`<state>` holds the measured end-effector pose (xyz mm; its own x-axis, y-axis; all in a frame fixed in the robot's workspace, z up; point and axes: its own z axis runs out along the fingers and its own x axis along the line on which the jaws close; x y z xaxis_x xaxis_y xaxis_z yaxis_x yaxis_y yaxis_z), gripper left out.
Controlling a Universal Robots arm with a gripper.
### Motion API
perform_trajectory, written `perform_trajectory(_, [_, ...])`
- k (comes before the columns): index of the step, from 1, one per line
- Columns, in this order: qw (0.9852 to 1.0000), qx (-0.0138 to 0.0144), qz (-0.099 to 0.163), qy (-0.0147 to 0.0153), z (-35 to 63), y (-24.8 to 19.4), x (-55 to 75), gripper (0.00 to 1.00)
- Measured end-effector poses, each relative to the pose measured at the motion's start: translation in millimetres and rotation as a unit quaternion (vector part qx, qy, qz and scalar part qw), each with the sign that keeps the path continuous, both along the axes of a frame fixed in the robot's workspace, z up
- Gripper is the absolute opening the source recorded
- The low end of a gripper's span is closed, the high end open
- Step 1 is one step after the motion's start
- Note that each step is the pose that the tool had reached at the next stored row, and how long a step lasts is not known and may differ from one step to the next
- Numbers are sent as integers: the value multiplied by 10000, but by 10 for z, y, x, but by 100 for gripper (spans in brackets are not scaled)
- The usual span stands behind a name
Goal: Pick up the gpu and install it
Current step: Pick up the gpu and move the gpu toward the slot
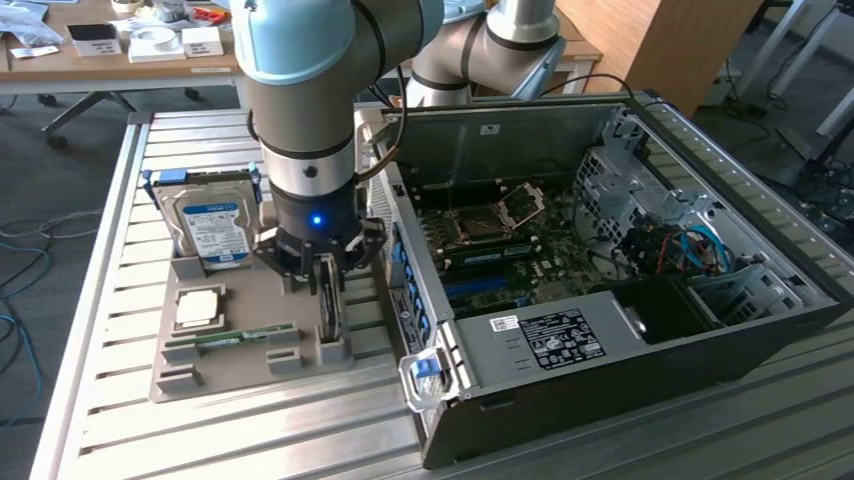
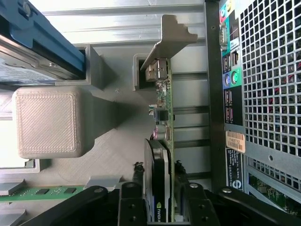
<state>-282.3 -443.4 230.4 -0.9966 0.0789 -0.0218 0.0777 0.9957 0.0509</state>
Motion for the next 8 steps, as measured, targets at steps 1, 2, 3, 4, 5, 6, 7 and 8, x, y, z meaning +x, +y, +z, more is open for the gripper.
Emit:
perform_trajectory(1, [10000,0,0,0,0,0,0,34])
perform_trajectory(2, [10000,0,0,2,1,0,-1,34])
perform_trajectory(3, [10000,0,0,1,0,0,0,34])
perform_trajectory(4, [10000,0,0,0,0,0,0,27])
perform_trajectory(5, [10000,0,0,0,0,0,0,27])
perform_trajectory(6, [10000,0,0,0,0,0,0,27])
perform_trajectory(7, [10000,0,0,0,0,0,0,27])
perform_trajectory(8, [10000,0,0,0,0,0,0,27])
